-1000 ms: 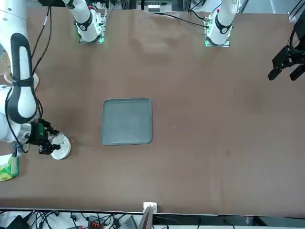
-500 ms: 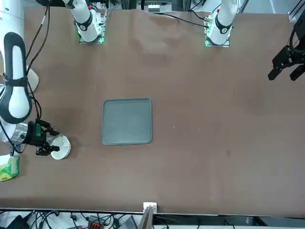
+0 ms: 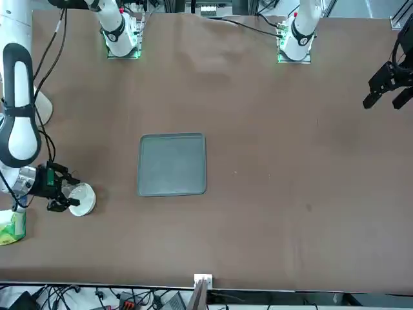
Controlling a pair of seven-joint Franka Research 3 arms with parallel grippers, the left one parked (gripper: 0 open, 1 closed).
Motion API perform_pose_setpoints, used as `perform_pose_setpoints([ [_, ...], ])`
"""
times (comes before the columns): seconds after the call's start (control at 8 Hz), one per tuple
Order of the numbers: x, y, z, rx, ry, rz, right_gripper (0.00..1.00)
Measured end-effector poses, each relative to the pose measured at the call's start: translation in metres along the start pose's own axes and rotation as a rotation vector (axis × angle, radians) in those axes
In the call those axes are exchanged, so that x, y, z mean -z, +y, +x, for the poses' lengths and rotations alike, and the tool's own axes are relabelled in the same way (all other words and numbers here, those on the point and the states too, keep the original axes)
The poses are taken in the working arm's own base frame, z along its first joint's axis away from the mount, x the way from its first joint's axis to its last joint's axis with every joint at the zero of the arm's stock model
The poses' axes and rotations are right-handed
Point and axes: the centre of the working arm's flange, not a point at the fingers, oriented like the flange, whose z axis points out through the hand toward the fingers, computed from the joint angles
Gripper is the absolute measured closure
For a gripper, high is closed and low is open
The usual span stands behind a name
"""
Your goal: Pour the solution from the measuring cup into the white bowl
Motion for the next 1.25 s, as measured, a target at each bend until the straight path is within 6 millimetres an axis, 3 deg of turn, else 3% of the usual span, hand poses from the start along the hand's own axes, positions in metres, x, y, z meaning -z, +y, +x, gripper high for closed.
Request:
perform_pose_setpoints([
  [0.25,0.007,-0.002,0.001,0.058,0.094,-0.056,0.26],
  [0.88,-0.003,-0.003,-0.014,0.154,0.456,-0.315,0.26],
  [1.25,-0.020,0.005,-0.042,0.037,0.713,-0.522,0.26],
])
